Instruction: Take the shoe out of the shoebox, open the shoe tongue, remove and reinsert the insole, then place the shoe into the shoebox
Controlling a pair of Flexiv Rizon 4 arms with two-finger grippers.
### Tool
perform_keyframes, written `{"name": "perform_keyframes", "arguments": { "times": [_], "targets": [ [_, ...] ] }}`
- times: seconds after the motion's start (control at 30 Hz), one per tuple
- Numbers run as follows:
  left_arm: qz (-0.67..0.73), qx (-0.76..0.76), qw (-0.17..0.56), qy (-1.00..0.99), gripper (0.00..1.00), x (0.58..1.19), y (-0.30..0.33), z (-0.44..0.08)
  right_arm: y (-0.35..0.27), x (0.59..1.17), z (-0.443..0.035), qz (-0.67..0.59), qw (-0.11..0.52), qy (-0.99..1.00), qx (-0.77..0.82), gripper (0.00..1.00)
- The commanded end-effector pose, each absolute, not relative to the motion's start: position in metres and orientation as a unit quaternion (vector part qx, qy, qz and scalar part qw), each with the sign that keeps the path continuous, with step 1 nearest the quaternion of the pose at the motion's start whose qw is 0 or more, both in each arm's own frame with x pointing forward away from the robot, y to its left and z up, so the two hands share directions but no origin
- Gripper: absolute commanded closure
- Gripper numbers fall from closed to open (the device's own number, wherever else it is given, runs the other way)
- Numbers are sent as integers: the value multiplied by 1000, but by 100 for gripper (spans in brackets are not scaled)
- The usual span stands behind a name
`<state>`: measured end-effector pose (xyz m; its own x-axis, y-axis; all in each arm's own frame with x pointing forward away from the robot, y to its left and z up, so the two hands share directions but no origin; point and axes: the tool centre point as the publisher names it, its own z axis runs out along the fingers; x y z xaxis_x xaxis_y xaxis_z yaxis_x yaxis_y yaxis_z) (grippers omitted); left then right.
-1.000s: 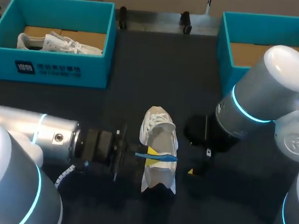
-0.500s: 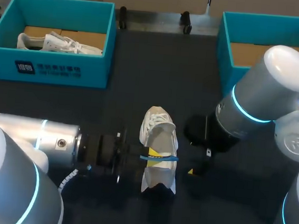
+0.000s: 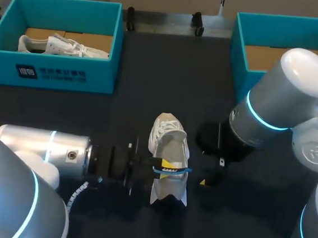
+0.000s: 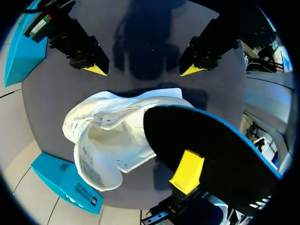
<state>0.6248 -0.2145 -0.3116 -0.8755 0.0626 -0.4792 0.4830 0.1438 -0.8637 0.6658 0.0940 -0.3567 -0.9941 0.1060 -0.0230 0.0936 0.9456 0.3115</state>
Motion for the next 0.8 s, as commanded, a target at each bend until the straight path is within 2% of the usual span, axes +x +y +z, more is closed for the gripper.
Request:
{"name": "perform_keyframes", "arguments": {
  "times": [0.03,0.8],
  "targets": [
    [-627,189,170,737,100,630,-221,-318,94,665,-358,158,21,986,51,0],
    [-577,214,230,754,100,654,-229,-344,94,665,-358,158,21,986,51,0]
  ]
}}
